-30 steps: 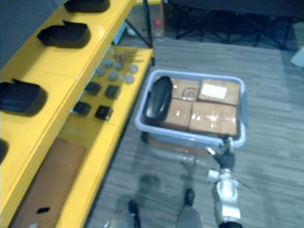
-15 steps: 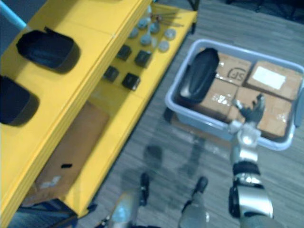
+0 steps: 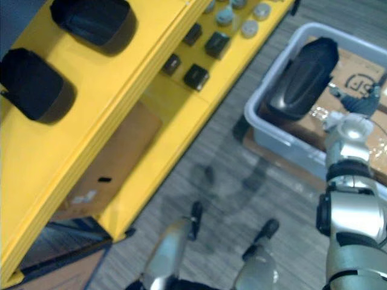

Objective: Walk over and take plastic housings, then place them on the shelf

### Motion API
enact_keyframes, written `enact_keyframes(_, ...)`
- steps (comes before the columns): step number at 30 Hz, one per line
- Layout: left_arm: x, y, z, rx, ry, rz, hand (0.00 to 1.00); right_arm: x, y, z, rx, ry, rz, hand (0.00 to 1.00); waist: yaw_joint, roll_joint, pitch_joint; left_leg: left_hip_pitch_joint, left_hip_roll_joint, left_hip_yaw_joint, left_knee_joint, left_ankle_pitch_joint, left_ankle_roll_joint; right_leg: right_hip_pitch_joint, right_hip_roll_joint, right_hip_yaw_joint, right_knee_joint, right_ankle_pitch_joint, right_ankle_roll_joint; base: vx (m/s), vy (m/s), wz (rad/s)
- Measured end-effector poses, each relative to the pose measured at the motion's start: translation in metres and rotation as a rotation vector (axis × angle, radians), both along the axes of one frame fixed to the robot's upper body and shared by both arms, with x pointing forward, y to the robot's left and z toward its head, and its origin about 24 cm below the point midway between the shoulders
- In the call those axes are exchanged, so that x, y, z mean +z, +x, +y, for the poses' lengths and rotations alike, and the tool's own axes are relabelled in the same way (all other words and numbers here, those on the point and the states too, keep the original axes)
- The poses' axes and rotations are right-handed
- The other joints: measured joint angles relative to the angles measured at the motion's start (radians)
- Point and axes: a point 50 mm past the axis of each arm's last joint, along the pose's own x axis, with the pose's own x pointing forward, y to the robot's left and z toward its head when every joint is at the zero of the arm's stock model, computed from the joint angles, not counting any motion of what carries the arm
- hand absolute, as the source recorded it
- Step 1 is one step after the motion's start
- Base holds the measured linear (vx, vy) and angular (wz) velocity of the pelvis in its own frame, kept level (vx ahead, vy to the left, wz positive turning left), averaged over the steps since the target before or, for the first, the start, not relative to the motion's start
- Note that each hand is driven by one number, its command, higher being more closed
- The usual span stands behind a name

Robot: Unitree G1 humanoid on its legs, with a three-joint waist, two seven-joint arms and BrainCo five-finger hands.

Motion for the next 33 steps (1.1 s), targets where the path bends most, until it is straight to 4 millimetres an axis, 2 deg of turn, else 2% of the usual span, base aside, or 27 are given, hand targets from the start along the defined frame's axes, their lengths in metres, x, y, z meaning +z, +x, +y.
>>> enact_keyframes(5,0.0,0.003,-0.007,-0.025,-0.016,-0.01,0.0,0.007,0.0,-0.004,-0.038,0.02,0.052,0.0,0.02,0.016,0.003,-0.046,-0.004,-0.004,0.018,-0.001,0.002,-0.038,-0.006,-0.002,0.011,0.001,0.002,-0.04,0.05,0.03)
enact_keyframes(10,-0.001,0.003,-0.017,-0.088,-0.038,-0.005,0.0,0.016,-0.011,-0.021,-0.126,0.002,0.1,0.0,0.058,0.029,-0.005,-0.093,-0.009,-0.01,0.03,-0.001,0.004,-0.08,-0.011,-0.007,0.016,0.004,0.005,-0.03,0.038,0.05)
enact_keyframes(13,-0.002,0.001,-0.023,-0.108,-0.056,0.009,0.0,0.029,-0.015,-0.027,-0.146,-0.021,0.102,0.0,0.066,0.046,-0.017,-0.12,-0.022,-0.028,0.036,-0.001,0.004,-0.104,-0.02,-0.012,0.025,0.003,0.004,-0.03,0.04,0.09)
enact_keyframes(16,-0.002,0.002,-0.026,-0.13,-0.065,0.004,0.0,0.034,-0.022,-0.036,-0.172,-0.067,0.129,0.0,0.088,0.07,-0.034,-0.143,-0.03,-0.03,0.039,-0.003,0.007,-0.123,-0.034,-0.014,0.034,0.003,0.005,-0.02,0.045,0.06)
enact_keyframes(17,-0.002,0.001,-0.028,-0.136,-0.07,0.003,0.0,0.036,-0.024,-0.038,-0.182,-0.099,0.145,1.0,0.095,0.077,-0.039,-0.151,-0.032,-0.03,0.045,-0.005,0.01,-0.129,-0.036,-0.014,0.035,0.003,0.005,-0.02,0.04,0.05)
enact_keyframes(20,-0.001,0.006,-0.031,-0.158,-0.081,-0.01,0.0,0.045,-0.032,-0.049,-0.204,-0.151,0.172,1.0,0.111,0.094,-0.051,-0.175,-0.034,-0.032,0.066,-0.014,0.02,-0.141,-0.039,-0.018,0.04,0.002,0.005,-0.05,0.037,0.01)
enact_keyframes(24,0.001,0.012,-0.032,-0.171,-0.093,-0.033,0.0,0.052,-0.037,-0.055,-0.194,-0.234,0.256,1.0,0.117,0.095,-0.052,-0.197,-0.034,-0.032,0.071,-0.017,0.022,-0.159,-0.041,-0.023,0.037,0.002,0.004,-0.04,0.008,0.01)
enact_keyframes(28,0.001,0.012,-0.034,-0.167,-0.104,-0.041,0.0,0.056,-0.041,-0.06,-0.182,-0.331,0.393,1.0,0.129,0.103,-0.057,-0.201,-0.028,-0.033,0.068,-0.018,0.02,-0.156,-0.039,-0.047,0.029,0.003,0.004,0.0,0.0,0.0)
enact_keyframes(30,0.001,0.012,-0.036,-0.174,-0.11,-0.045,0.0,0.06,-0.046,-0.064,-0.217,-0.381,0.484,1.0,0.138,0.117,-0.068,-0.208,-0.028,-0.039,0.067,-0.019,0.019,-0.157,-0.038,-0.061,0.027,0.003,0.004,0.01,-0.026,0.08)
enact_keyframes(33,0.002,0.014,-0.037,-0.178,-0.111,-0.067,0.0,0.059,-0.049,-0.065,-0.251,-0.414,0.611,1.0,0.154,0.122,-0.072,-0.21,-0.029,-0.043,0.065,-0.019,0.019,-0.16,-0.039,-0.065,0.028,0.003,0.004,0.0,-0.006,0.02)
